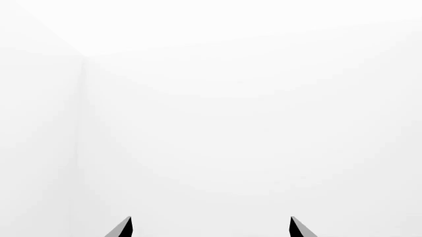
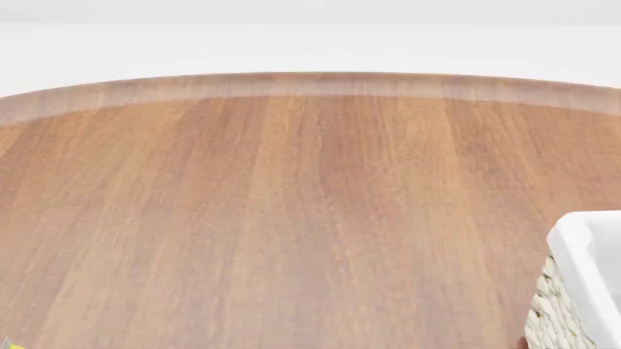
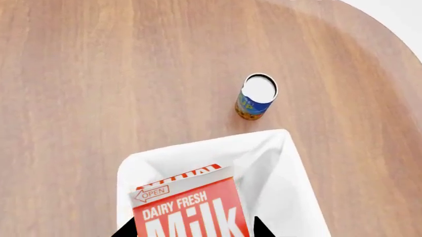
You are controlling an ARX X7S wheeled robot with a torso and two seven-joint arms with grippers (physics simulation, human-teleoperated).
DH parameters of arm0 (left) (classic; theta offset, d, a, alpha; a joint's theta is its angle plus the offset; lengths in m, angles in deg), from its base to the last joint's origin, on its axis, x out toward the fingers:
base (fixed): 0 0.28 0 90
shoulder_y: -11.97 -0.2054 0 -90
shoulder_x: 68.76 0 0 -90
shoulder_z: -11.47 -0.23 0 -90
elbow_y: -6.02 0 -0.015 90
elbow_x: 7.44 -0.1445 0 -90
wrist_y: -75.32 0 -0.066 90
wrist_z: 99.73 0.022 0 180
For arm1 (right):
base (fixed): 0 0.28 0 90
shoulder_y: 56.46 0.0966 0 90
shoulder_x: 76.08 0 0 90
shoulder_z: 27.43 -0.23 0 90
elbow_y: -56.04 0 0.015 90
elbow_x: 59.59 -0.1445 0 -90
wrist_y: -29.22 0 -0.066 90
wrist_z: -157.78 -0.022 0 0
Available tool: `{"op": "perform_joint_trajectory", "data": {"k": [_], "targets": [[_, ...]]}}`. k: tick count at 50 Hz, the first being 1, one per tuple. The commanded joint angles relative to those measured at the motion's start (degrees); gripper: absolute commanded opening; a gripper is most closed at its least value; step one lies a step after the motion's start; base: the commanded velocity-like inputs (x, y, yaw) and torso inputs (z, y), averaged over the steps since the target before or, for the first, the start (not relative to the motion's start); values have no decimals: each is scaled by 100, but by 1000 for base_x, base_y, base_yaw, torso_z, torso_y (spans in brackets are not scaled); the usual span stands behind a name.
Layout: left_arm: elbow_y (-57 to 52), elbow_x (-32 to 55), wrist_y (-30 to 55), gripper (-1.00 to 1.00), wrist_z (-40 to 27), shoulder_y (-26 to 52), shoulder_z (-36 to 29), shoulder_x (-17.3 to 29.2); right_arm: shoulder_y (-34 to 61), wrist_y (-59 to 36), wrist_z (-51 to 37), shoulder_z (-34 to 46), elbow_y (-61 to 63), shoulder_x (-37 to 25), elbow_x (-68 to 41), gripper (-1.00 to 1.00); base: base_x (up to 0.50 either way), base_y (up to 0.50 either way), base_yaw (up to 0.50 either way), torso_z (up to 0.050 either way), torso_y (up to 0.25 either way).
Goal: Pick the milk and place it in the basket.
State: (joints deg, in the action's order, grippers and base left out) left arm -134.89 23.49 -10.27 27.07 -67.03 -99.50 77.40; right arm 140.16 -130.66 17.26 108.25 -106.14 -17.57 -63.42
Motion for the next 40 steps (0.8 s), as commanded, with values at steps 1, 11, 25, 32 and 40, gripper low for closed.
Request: {"op": "perform_joint_trajectory", "data": {"k": [1, 11, 25, 32, 40], "targets": [[290, -265, -230, 100, 20, 27, 90, -156, -126, 388, 59, -202, -267, 160, 118, -100, 0, 0, 0, 0, 0], [291, -235, -243, 100, 11, 11, 118, -147, -294, 348, -2, -269, -232, 115, 129, -100, 0, 0, 0, 1, 2], [291, -194, -222, 100, 6, 40, 139, -156, -339, 344, -66, -352, -226, 80, 105, -100, 0, 0, 0, 0, 1], [223, -329, 14, 100, -4, 137, 41, -132, -315, 342, -51, -344, -236, 115, 135, -100, 0, 0, 0, 1, 1], [190, -421, 110, 100, 19, 178, -30, -134, -290, 333, -53, -344, -219, 106, 160, -100, 0, 0, 0, 0, -137]]}}
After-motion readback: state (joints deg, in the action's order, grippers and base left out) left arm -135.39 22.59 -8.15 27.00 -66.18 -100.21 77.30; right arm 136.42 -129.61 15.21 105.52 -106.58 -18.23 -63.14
